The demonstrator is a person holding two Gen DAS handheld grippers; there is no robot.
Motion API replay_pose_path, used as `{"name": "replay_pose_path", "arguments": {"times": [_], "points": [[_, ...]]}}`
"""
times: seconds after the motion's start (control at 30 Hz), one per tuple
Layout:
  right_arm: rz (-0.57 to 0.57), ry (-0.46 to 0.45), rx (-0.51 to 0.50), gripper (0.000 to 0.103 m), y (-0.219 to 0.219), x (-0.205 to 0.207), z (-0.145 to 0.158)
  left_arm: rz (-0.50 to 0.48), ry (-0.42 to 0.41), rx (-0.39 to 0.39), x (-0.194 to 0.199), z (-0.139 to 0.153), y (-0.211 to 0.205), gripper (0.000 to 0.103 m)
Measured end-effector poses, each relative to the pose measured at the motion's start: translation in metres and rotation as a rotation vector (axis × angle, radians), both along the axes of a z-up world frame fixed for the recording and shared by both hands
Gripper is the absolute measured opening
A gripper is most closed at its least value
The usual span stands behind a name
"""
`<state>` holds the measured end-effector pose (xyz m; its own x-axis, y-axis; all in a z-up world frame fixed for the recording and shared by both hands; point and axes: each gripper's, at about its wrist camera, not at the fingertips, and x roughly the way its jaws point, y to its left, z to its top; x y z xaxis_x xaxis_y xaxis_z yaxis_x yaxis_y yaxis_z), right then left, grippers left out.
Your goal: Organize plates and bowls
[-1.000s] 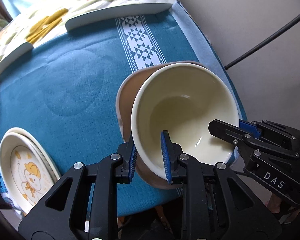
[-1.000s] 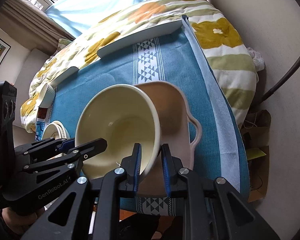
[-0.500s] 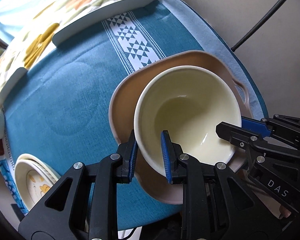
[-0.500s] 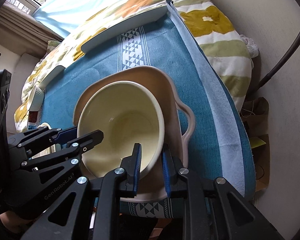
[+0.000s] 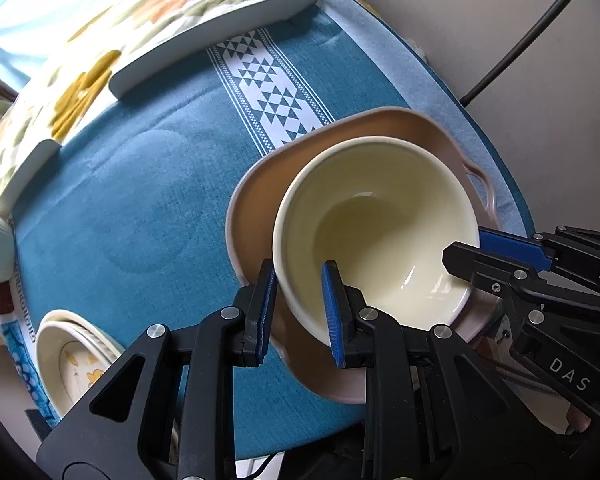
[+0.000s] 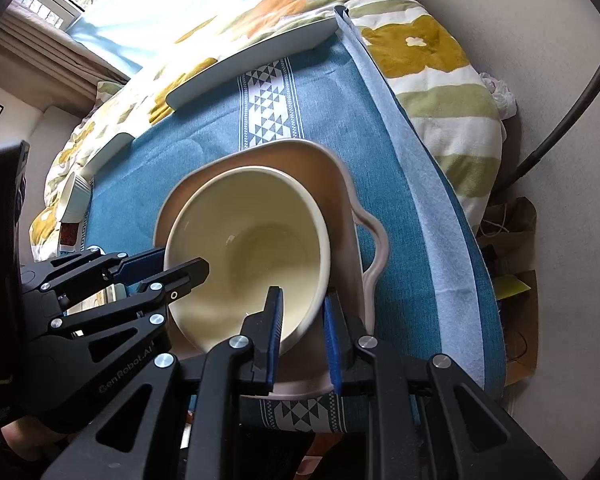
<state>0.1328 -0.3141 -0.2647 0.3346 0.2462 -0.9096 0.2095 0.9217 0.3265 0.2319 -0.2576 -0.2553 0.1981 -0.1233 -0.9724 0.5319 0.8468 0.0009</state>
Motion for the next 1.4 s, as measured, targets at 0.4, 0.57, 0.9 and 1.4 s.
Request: {"name": "replay_pose_path", "arguments": {"times": [0.4,0.57,0.9,1.4], "points": [[0.045,-0.168,0.026,0.018,-0.008,-0.003,0.058,0.187,-0.106,-0.17,0.009,0.076,0.045,0.021],[0.123,-0.241,0.043,0.042,0.005,0.008,0.08,0.326,-0.156,-0.251,0.008,0.105,0.091,0.078],[0.342,-0.393,0.102,0.101,0.069,0.044,0.114,0.62,-0.308,-0.24,-0.024,0.137,0.198,0.102],[0.599,-0.406,0.105,0.102,0.286,0.21,0.139,0.957,-0.317,-0.366,0.043,0.131,0.414,0.102]]}}
